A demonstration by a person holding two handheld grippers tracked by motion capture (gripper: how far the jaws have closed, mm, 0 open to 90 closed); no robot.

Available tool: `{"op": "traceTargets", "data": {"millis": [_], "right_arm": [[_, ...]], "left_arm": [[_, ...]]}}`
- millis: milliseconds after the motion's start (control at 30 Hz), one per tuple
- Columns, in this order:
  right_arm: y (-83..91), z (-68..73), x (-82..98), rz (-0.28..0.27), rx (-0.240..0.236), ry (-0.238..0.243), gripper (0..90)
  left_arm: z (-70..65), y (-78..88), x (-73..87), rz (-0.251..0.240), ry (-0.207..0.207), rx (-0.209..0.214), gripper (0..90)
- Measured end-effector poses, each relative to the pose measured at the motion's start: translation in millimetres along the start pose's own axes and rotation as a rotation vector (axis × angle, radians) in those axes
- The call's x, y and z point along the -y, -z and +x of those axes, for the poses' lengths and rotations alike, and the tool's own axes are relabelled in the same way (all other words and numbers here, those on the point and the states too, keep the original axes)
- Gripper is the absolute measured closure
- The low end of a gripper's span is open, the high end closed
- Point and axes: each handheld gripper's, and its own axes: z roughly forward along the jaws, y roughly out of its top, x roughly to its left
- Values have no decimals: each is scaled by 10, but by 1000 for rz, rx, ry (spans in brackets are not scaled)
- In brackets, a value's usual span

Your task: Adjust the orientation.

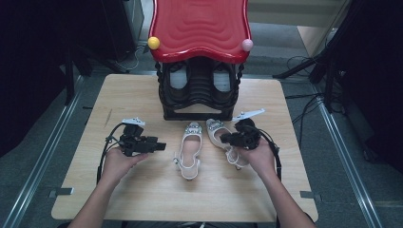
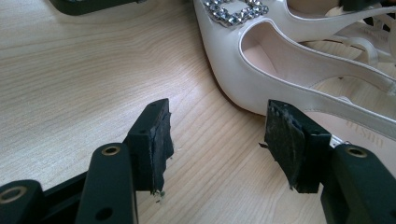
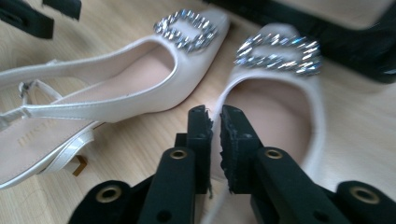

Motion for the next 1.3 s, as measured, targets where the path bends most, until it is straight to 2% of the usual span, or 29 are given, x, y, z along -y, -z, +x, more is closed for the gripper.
{"op": "traceTargets", "data": {"millis": [133,233,400,567,867,933,1100,1300], "right_arm": [[167,-124,36,-37,24,-12,900],[249,-265,101,-52,51,-43,900],[283,-415,184,-54,83,-93,900],[201,-530,268,-24,98,-126,900],[47,-538,318,34,85,-126,900],[28,-525,312,29,71,-127,895],[25,-480,299,41,81,-113,900],[22,-449,302,47,72,-106,900]], "left_arm": [[-11,-17,-14,0,-7,8,416],[-22,-37,-20,-5,-6,8,416],[-38,-91,-44,9,-21,15,421],[-64,-152,-79,17,-52,7,445],[-71,-206,-109,21,-54,16,444],[-72,-214,-109,22,-55,17,443],[-68,-220,-108,25,-52,15,443],[-84,-237,-106,29,-56,17,443]]}}
